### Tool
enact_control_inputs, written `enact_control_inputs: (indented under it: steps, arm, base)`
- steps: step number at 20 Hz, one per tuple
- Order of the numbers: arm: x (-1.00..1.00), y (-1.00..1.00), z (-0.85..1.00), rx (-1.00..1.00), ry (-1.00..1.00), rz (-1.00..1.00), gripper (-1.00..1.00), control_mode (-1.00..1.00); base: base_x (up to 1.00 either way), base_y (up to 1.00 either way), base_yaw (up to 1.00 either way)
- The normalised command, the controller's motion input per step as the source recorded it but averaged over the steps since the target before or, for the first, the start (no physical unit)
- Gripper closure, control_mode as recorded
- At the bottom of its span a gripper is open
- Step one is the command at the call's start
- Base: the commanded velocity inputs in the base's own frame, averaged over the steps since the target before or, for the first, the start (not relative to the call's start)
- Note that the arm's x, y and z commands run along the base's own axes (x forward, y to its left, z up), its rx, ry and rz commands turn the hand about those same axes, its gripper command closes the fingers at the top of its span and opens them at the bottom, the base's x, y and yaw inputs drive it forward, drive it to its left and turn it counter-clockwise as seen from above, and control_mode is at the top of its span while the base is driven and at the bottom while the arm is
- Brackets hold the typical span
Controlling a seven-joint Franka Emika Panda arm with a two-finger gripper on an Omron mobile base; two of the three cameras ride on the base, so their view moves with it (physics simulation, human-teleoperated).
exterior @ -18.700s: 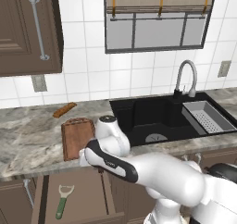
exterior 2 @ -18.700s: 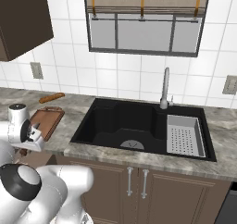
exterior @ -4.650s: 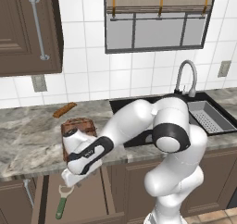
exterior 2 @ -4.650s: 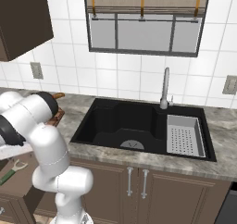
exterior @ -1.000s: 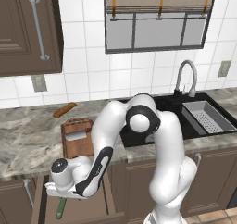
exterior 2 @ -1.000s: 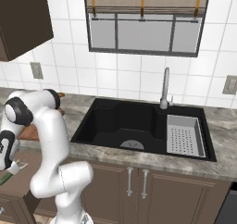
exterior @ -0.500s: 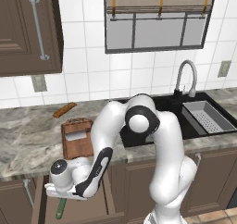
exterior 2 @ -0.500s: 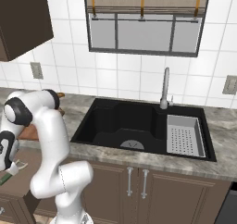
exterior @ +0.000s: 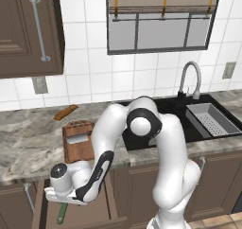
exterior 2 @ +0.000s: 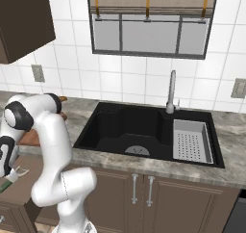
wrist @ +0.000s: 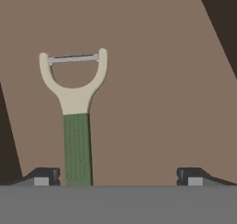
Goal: Open the drawer on the left and place the cutting tools on the cutting board.
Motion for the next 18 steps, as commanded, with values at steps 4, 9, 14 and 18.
enact_control_inputs:
  steps: [4, 9, 14, 18]
  arm:
    - [0.00, 0.08, 0.00, 0.00, 0.00, -0.01, -1.00, -1.00]
    - [0.00, 0.08, -0.01, 0.00, 0.00, -0.01, -1.00, -1.00]
    - [0.00, 0.08, -0.06, 0.00, 0.00, -0.02, -1.00, -1.00]
    - [0.00, 0.08, -0.14, 0.00, 0.00, -0.02, -1.00, -1.00]
  base:
    - [0.00, 0.00, 0.00]
    - [0.00, 0.00, 0.00]
    - [0.00, 0.00, 0.00]
    - [0.00, 0.00, 0.00]
